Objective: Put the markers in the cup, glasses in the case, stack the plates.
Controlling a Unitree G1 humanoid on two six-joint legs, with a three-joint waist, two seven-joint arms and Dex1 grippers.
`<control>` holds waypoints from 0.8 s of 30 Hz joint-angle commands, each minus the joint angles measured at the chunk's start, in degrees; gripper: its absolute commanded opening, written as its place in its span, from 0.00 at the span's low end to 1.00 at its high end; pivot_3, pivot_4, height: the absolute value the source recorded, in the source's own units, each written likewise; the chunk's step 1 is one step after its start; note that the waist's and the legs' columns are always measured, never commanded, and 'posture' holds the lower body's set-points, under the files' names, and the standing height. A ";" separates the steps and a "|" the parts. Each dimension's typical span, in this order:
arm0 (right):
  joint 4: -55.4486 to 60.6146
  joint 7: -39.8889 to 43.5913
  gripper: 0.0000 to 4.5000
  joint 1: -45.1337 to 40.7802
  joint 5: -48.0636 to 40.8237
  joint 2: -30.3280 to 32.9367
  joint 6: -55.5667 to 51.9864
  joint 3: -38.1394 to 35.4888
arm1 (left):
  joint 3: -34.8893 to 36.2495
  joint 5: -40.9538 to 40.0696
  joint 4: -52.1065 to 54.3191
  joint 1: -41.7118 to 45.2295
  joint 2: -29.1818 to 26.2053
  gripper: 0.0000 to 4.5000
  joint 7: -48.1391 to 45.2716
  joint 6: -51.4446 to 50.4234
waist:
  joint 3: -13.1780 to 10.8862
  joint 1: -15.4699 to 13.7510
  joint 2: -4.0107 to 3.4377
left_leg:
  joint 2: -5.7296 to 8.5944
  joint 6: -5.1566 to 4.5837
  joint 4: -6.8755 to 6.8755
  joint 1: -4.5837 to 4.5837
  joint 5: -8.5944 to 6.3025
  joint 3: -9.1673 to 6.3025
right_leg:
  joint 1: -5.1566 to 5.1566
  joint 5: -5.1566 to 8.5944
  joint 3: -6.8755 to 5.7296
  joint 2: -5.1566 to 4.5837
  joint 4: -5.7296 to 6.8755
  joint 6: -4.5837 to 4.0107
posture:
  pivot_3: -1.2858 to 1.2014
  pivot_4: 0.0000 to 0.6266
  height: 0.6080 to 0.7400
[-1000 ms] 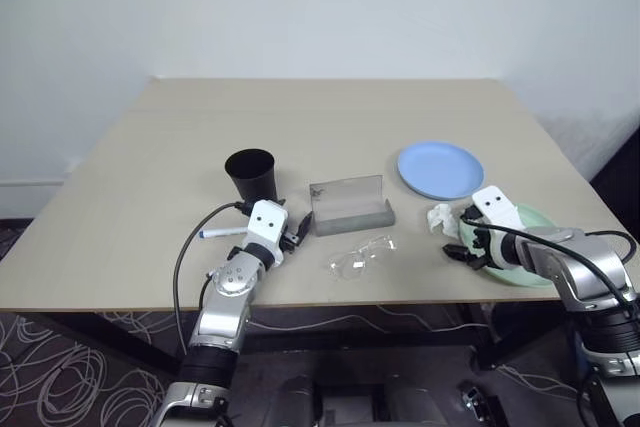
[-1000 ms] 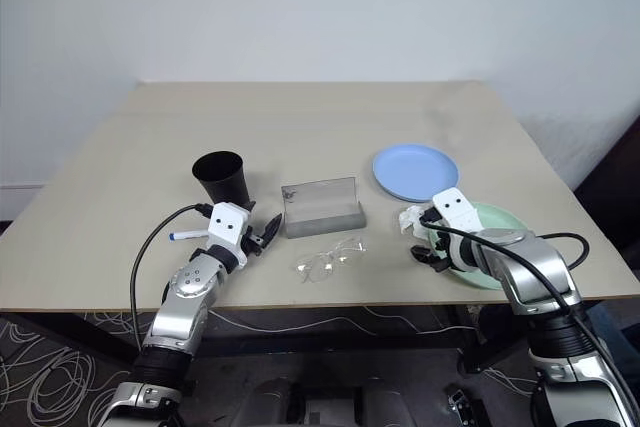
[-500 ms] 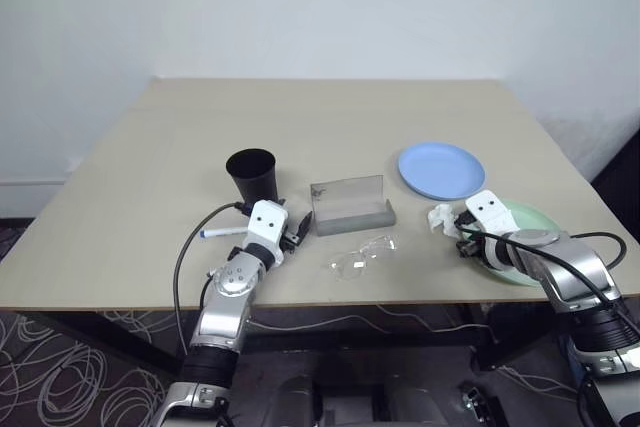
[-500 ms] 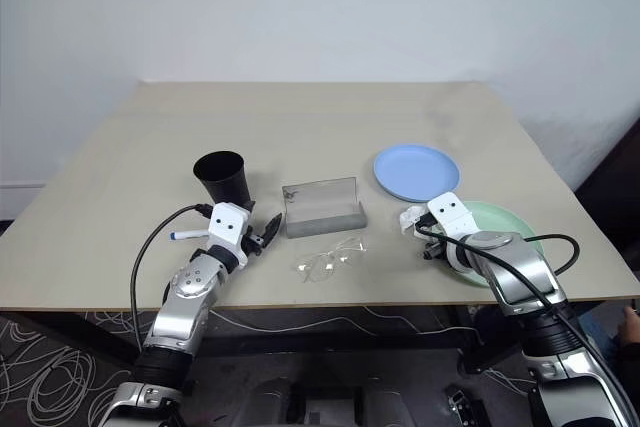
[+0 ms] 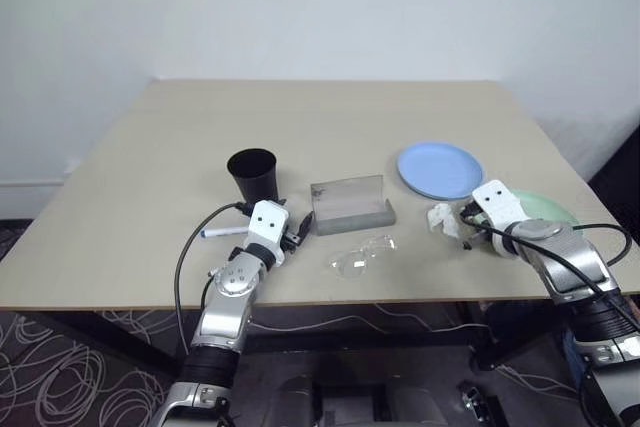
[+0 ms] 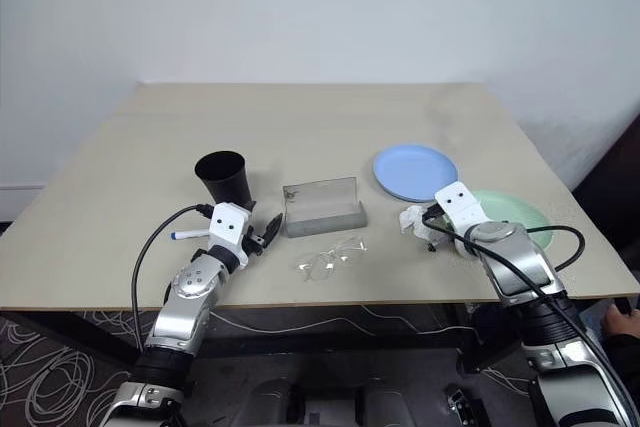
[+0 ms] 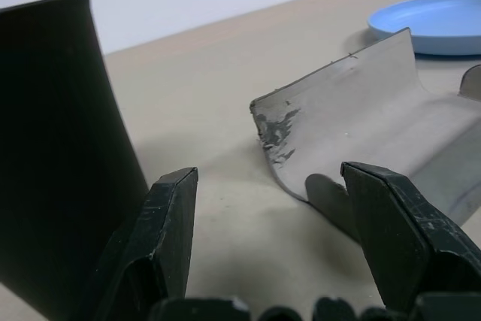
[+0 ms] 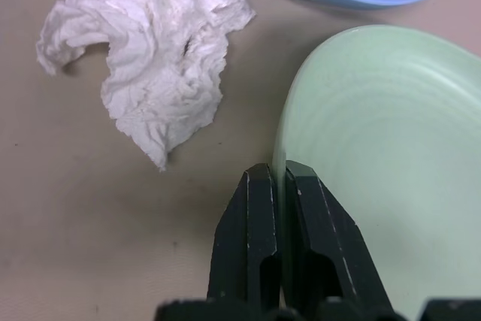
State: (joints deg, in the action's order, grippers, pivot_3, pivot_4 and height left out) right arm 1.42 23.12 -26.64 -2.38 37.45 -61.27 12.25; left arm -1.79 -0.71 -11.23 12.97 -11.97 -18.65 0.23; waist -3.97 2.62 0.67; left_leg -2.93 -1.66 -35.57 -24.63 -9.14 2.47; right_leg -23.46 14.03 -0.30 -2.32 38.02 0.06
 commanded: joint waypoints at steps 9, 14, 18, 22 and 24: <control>-5.13 -2.39 0.01 -2.22 6.01 0.64 5.36 0.35 | 0.15 0.02 0.83 1.19 -0.07 0.71 0.43 1.13 | 0.00 -0.06 -0.02 | 0.07 -0.33 0.03 -0.08 -0.20 0.21 | 0.00 -0.41 -0.71 -0.86 -0.43 0.39 | 0.52 0.00 0.99; -9.14 -4.17 0.01 -3.74 8.06 0.02 7.74 -0.13 | 0.06 0.02 0.68 1.40 -0.03 0.71 0.40 1.13 | -0.01 -0.02 -0.03 | 0.11 -0.36 0.03 -0.13 -0.22 0.21 | -0.05 -0.42 -0.71 -0.89 -0.47 0.41 | 0.52 0.00 0.99; -13.66 -5.75 0.01 -5.40 9.46 -0.22 12.43 -0.67 | 0.01 0.08 0.51 1.58 0.02 0.71 0.43 1.23 | -0.01 -0.02 -0.04 | 0.19 -0.36 0.17 -0.16 -0.22 0.26 | -0.07 -0.42 -0.67 -0.83 -0.50 0.41 | 0.52 0.00 0.99; -18.02 -6.15 0.01 -8.30 9.62 -0.51 21.91 -1.57 | 0.06 0.07 0.28 1.84 0.00 0.71 0.43 1.38 | -0.02 0.02 -0.06 | 0.37 -0.37 0.16 -0.21 -0.21 0.36 | -0.11 -0.43 -0.58 -0.75 -0.48 0.43 | 0.52 0.00 0.99; -20.05 -5.42 0.01 -9.91 9.79 -0.50 29.00 -1.40 | 0.10 0.07 0.15 2.02 -0.07 0.71 0.38 1.44 | -0.02 0.02 -0.07 | 0.37 -0.37 0.14 -0.21 -0.21 0.36 | -0.11 -0.43 -0.57 -0.70 -0.49 0.43 | 0.52 0.00 0.99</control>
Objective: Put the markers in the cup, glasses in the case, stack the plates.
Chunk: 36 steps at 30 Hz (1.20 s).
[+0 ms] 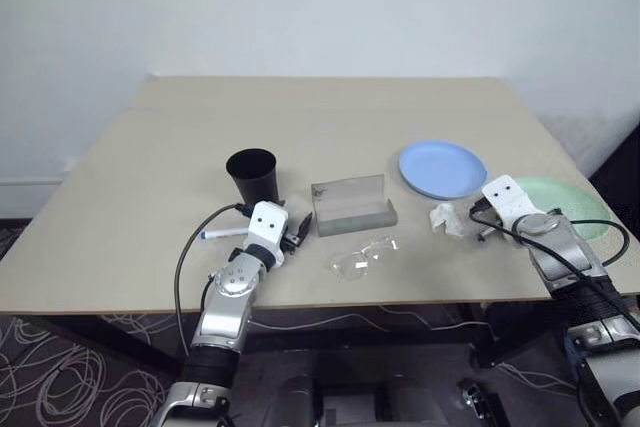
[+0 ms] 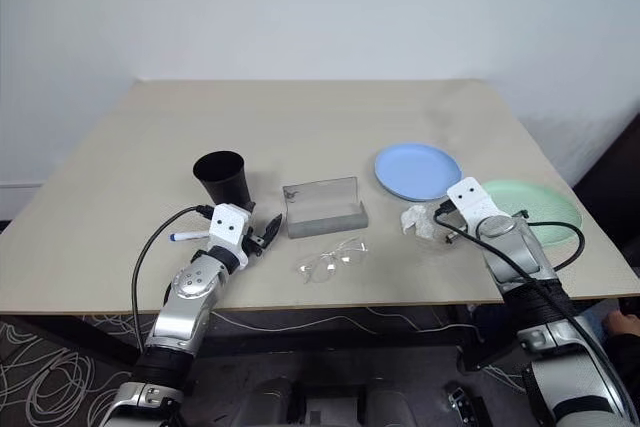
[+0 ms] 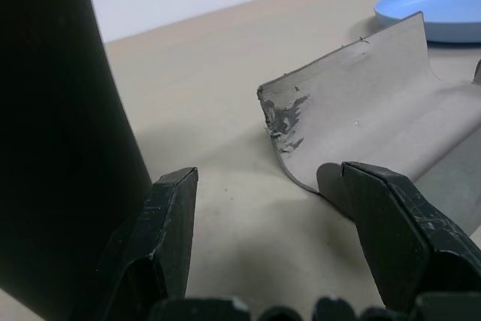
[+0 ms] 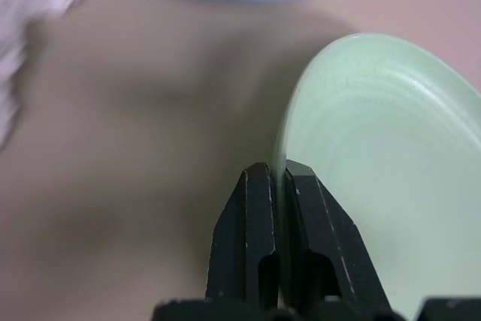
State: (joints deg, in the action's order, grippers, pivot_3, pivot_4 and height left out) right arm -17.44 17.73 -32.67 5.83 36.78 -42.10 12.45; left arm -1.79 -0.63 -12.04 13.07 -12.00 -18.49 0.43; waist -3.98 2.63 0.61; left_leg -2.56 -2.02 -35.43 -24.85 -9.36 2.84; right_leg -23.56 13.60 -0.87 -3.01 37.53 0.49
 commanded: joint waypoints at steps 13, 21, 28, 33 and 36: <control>-22.97 13.62 0.01 -17.18 -0.47 -8.34 38.35 -0.58 | -0.23 -0.05 0.29 3.40 0.02 0.71 -0.37 1.31 | 0.00 0.00 -0.02 | 0.00 -0.08 -0.13 0.01 0.05 0.00 | 0.09 -0.02 0.01 0.09 0.02 0.02 | 0.52 0.00 0.99; -37.91 15.41 0.01 -24.70 2.36 -12.06 47.90 0.16 | -0.30 -0.14 1.33 3.02 -0.19 0.71 -0.63 1.49 | 0.02 -0.01 -0.05 | -0.01 -0.09 -0.15 0.01 0.06 0.03 | 0.07 -0.05 0.02 0.09 0.12 0.04 | 0.52 0.00 0.99; -42.17 18.30 0.25 -26.36 1.89 -12.87 49.50 -1.40 | -0.50 -0.56 2.53 2.35 -0.16 0.71 -1.64 1.59 | 0.03 0.00 -0.07 | -0.03 -0.09 -0.15 0.01 0.06 0.06 | 0.05 -0.08 0.06 0.08 0.12 -0.01 | 0.52 0.00 0.99; -41.95 17.57 0.63 -25.95 2.86 -12.40 50.62 -1.65 | -0.62 -0.58 2.35 2.53 -0.03 0.71 -2.05 1.66 | 0.04 0.00 -0.09 | -0.03 -0.09 -0.15 0.01 0.06 0.06 | 0.04 -0.10 0.06 0.08 0.15 -0.03 | 0.52 0.00 0.99; -40.00 18.41 0.70 -25.41 2.25 -11.66 50.44 -2.38 | -0.67 -0.55 2.28 2.76 -0.06 0.71 -2.21 1.65 | 0.04 -0.01 -0.09 | -0.04 -0.08 -0.15 0.01 0.06 0.06 | 0.04 -0.09 0.05 0.08 0.16 -0.03 | 0.52 0.00 0.99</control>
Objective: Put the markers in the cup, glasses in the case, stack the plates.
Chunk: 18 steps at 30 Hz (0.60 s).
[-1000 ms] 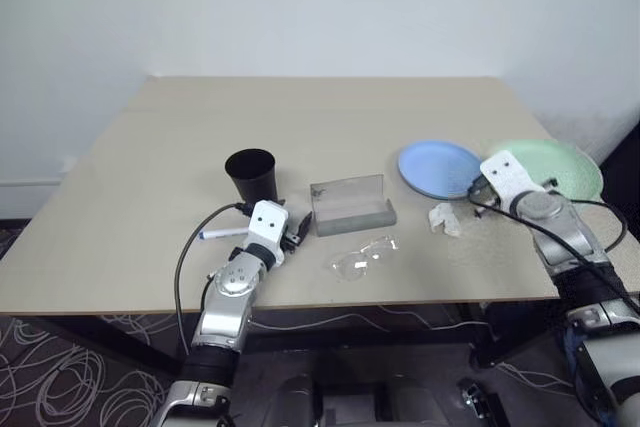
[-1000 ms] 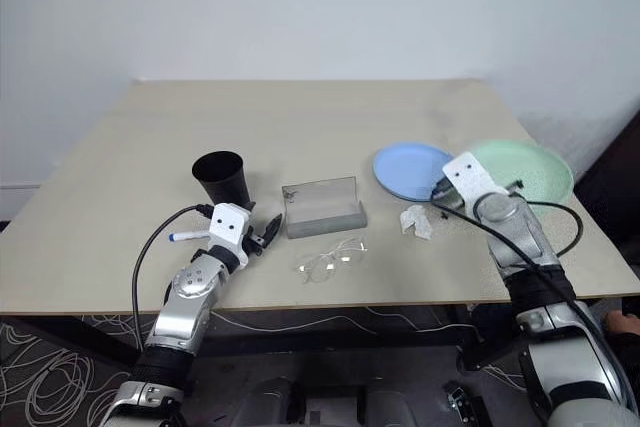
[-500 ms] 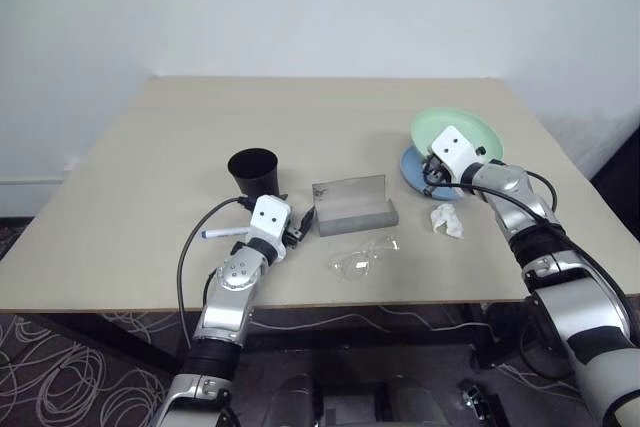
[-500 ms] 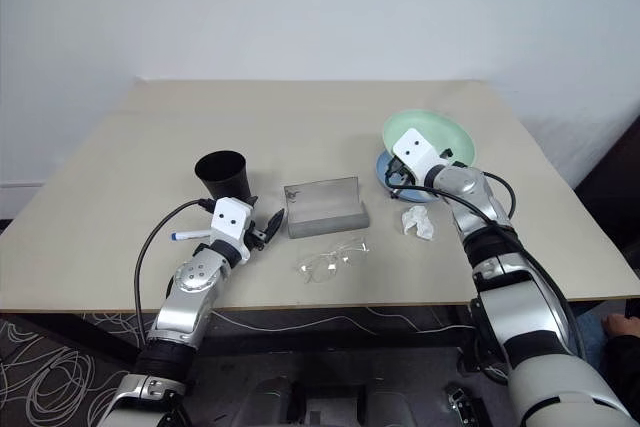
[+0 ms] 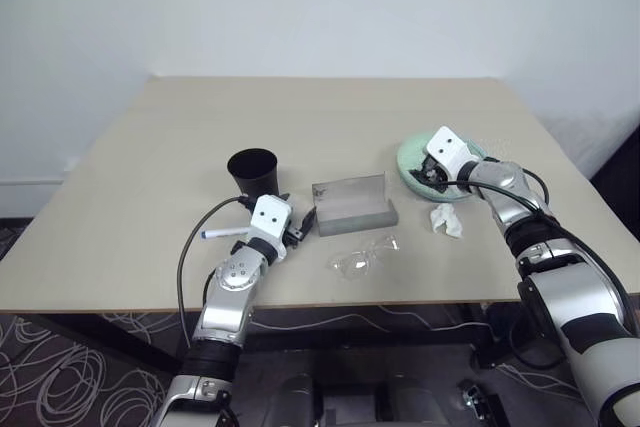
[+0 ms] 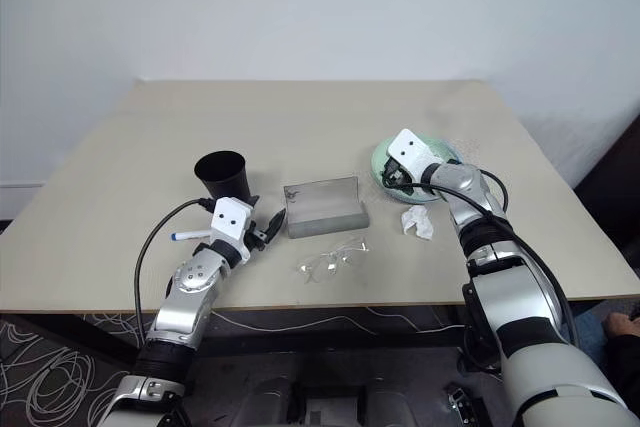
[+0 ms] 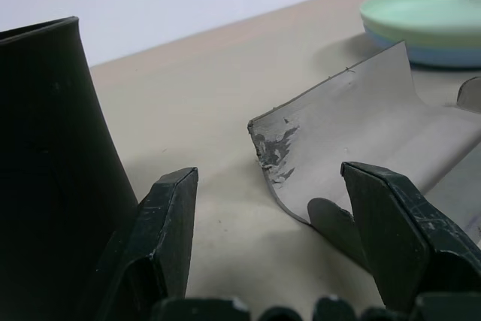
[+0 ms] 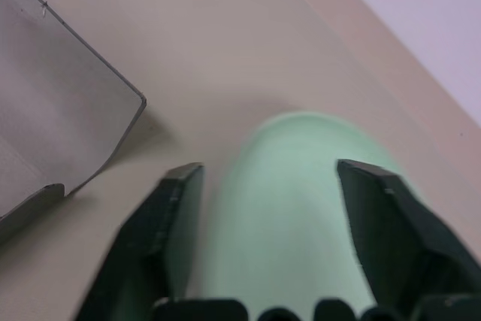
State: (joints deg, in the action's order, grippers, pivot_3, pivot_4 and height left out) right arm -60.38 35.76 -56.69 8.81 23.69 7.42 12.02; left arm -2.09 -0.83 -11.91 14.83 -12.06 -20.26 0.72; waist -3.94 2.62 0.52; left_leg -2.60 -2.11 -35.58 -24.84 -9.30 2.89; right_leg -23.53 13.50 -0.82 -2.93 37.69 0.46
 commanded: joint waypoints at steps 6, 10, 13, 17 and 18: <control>10.52 8.26 0.70 1.63 -3.55 4.20 -5.71 -3.87 | -0.29 -0.30 2.00 1.22 -0.04 0.71 -0.75 1.35 | 0.00 -0.04 -0.01 | 0.00 0.00 0.00 0.00 0.00 0.01 | 0.00 -0.01 0.01 0.00 0.00 0.00 | 0.52 0.00 0.99; 16.13 13.37 0.70 4.01 -4.49 7.12 -13.20 -4.29 | -0.23 -0.30 1.82 1.47 -0.05 0.71 -0.89 1.26 | 0.01 -0.02 -0.02 | -0.02 0.00 -0.01 0.00 0.00 0.03 | 0.01 0.00 0.02 -0.03 -0.01 -0.01 | 0.52 0.00 0.99; 18.01 17.90 0.78 4.91 -5.91 9.09 -19.32 -4.67 | -0.26 -0.29 1.60 1.58 0.01 0.71 -0.93 1.35 | 0.01 -0.02 -0.03 | -0.03 0.00 -0.02 0.00 0.00 0.03 | -0.01 0.02 0.02 -0.04 0.00 -0.04 | 0.52 0.00 0.99; 20.90 22.50 0.99 6.34 -6.81 11.84 -23.37 -4.41 | -0.48 -0.25 1.01 1.93 0.34 0.71 -0.95 1.56 | 0.01 -0.02 -0.04 | -0.03 0.01 -0.03 0.00 -0.01 0.01 | -0.03 0.02 0.01 -0.04 0.01 -0.05 | 0.52 0.00 0.99; 21.99 23.31 0.99 6.82 -6.79 12.35 -24.31 -4.05 | -0.53 -0.25 0.85 2.02 0.43 0.71 -0.94 1.62 | 0.01 -0.02 -0.04 | -0.03 0.01 -0.03 0.00 -0.01 0.01 | -0.03 0.02 0.01 -0.04 0.01 -0.05 | 0.52 0.00 0.99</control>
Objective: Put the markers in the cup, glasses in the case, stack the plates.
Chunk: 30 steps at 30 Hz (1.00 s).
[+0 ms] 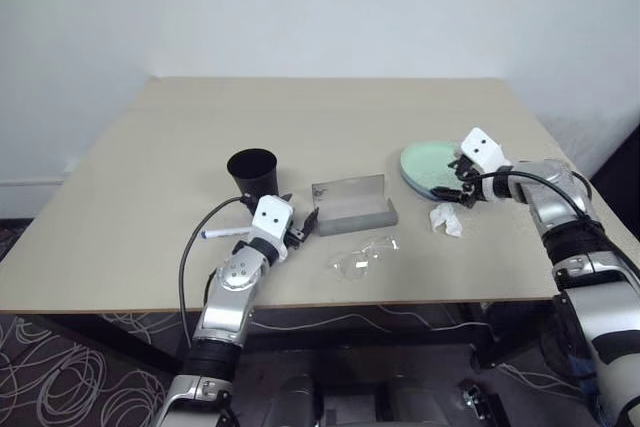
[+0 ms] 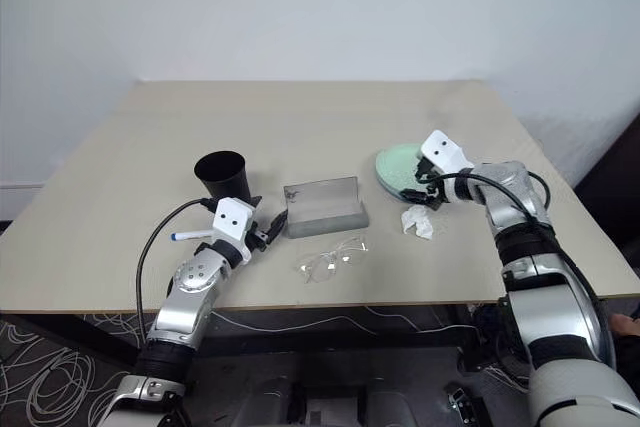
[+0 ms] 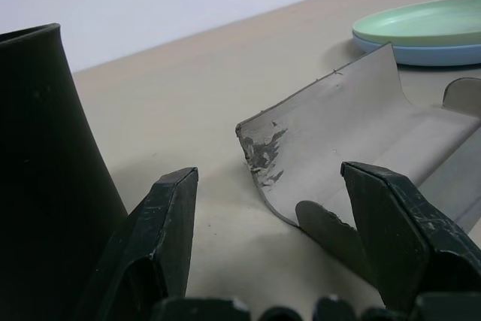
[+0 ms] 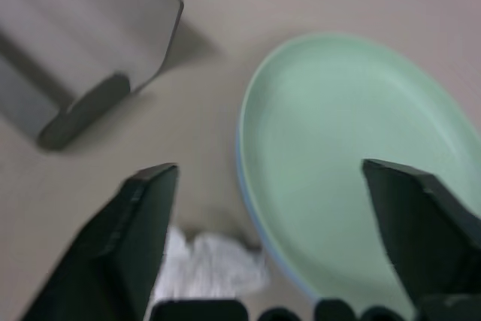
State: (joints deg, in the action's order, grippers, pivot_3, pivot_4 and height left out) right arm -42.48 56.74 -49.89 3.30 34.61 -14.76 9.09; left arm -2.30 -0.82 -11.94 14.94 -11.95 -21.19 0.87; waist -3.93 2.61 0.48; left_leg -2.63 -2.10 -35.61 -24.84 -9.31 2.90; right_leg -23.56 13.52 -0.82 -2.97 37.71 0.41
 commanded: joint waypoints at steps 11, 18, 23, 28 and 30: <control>13.96 10.22 0.99 5.50 -2.46 4.26 -8.27 0.70 | -0.63 -0.34 -0.20 2.36 0.73 0.71 0.14 2.16 | 0.01 -0.01 -0.01 | 0.03 0.00 -0.08 0.00 0.00 0.01 | 0.01 0.00 0.00 0.02 0.00 0.01 | 0.52 0.00 0.99; 16.13 10.51 0.99 7.82 -1.58 4.02 -9.07 1.78 | -0.71 -0.34 -0.44 2.42 0.91 0.71 0.23 2.29 | 0.01 -0.01 -0.01 | 0.03 0.00 -0.17 0.00 0.00 -0.02 | 0.02 -0.01 -0.04 0.02 0.01 0.04 | 0.52 0.00 0.99; 10.81 4.93 0.99 6.36 0.81 1.43 -7.68 2.83 | -0.76 -0.32 -0.56 2.45 1.02 0.71 0.22 2.41 | 0.01 0.00 -0.01 | 0.02 0.01 -0.20 0.01 -0.01 -0.05 | 0.00 -0.03 -0.06 0.01 0.01 0.05 | 0.52 0.00 0.99; 6.37 3.18 0.99 5.18 1.61 -0.27 -6.78 3.62 | -0.65 -0.28 -0.57 2.45 0.97 0.71 0.23 2.47 | 0.01 0.00 -0.01 | 0.03 0.01 -0.19 0.01 -0.01 -0.04 | 0.04 -0.05 -0.05 0.02 0.01 0.04 | 0.52 0.00 0.99; 5.45 2.89 0.99 5.00 1.73 -0.65 -6.28 3.79 | -0.59 -0.29 -0.53 2.41 0.92 0.71 0.25 2.47 | 0.01 -0.01 -0.01 | 0.04 0.01 -0.19 0.01 -0.01 -0.03 | 0.04 -0.05 -0.04 0.02 0.01 0.04 | 0.52 0.00 0.99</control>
State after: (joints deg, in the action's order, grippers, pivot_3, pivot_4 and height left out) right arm -36.92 60.08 -42.71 4.70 34.02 -22.16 13.21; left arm -3.16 -0.82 -13.62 16.18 -10.94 -21.09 1.94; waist -3.92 2.60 0.47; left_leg -2.58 -2.09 -35.81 -24.83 -9.31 2.87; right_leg -23.51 13.48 -0.86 -2.95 37.71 0.45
